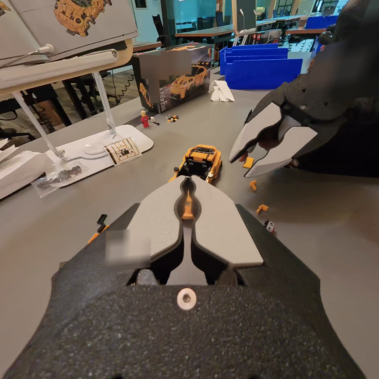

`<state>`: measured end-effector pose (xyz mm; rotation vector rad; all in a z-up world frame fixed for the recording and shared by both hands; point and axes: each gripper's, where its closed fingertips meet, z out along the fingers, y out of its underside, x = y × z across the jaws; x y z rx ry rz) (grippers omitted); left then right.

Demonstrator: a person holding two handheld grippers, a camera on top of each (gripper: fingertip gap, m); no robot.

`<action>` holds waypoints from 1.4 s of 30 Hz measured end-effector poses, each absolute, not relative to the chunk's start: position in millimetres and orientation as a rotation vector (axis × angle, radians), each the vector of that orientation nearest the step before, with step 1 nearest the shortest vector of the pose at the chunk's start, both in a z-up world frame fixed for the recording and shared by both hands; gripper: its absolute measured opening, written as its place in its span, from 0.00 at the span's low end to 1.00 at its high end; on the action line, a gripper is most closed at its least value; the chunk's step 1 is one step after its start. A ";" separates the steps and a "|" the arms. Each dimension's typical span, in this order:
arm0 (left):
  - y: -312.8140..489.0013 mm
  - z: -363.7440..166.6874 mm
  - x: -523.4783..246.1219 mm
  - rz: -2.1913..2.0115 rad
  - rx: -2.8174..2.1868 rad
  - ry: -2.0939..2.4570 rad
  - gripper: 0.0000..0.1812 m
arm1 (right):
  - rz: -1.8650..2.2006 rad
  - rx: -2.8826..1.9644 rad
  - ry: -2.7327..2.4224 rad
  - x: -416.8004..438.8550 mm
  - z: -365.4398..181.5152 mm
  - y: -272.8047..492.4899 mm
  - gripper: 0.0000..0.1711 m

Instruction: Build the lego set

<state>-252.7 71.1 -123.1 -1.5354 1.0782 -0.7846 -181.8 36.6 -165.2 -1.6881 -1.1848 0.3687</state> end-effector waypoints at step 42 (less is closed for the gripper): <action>-2.4 -191.4 -216.9 -0.798 -1.494 1.731 0.08 | 0.355 -1.816 -1.359 -139.0 -192.2 21.4 0.09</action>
